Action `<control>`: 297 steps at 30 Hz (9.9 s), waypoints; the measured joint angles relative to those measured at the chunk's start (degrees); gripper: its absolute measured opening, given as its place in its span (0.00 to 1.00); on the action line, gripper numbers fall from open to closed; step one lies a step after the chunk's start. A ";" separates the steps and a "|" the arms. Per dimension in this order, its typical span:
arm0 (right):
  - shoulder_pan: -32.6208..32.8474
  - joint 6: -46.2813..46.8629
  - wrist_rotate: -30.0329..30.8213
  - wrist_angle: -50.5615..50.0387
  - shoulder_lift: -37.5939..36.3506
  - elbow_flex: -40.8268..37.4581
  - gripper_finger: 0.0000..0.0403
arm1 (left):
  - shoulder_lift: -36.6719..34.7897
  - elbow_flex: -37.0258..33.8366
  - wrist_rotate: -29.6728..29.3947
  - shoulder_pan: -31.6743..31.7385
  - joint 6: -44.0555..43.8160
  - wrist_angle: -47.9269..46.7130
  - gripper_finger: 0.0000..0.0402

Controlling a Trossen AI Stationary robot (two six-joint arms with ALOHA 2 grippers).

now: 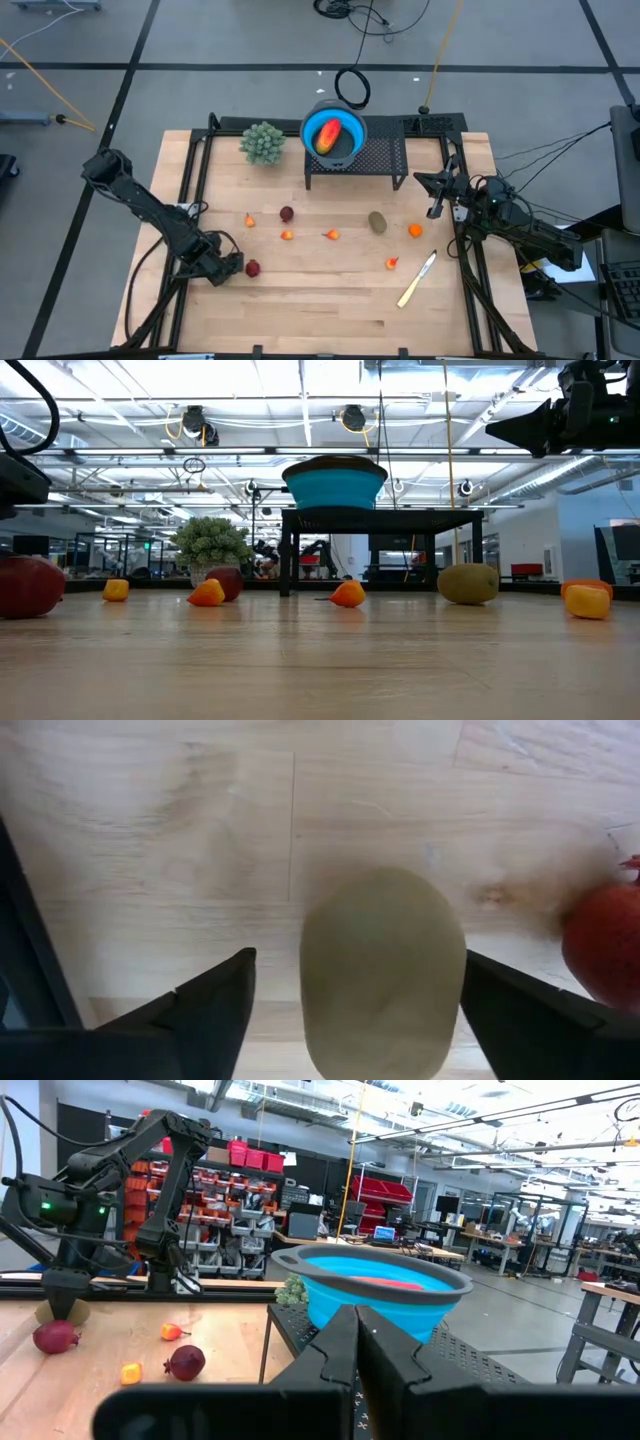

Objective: Pick & Place Fruit
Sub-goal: Put the brown kiwi into the blue strainer bowl on the shelf

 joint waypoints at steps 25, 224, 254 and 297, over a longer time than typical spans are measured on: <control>0.01 -0.02 0.00 0.00 -0.01 0.00 0.00 | -2.21 0.31 -0.88 -1.69 2.89 0.57 0.48; -0.01 -0.48 0.20 -3.93 0.13 0.00 0.00 | 35.41 58.36 -16.70 59.52 130.60 27.05 0.52; -0.01 -0.46 0.20 -3.89 0.15 0.01 0.00 | 27.95 58.38 -19.78 58.97 132.15 24.35 0.72; 1.51 10.77 -13.77 1.80 1.20 0.05 0.00 | 11.33 34.70 -25.32 35.63 110.90 24.39 0.02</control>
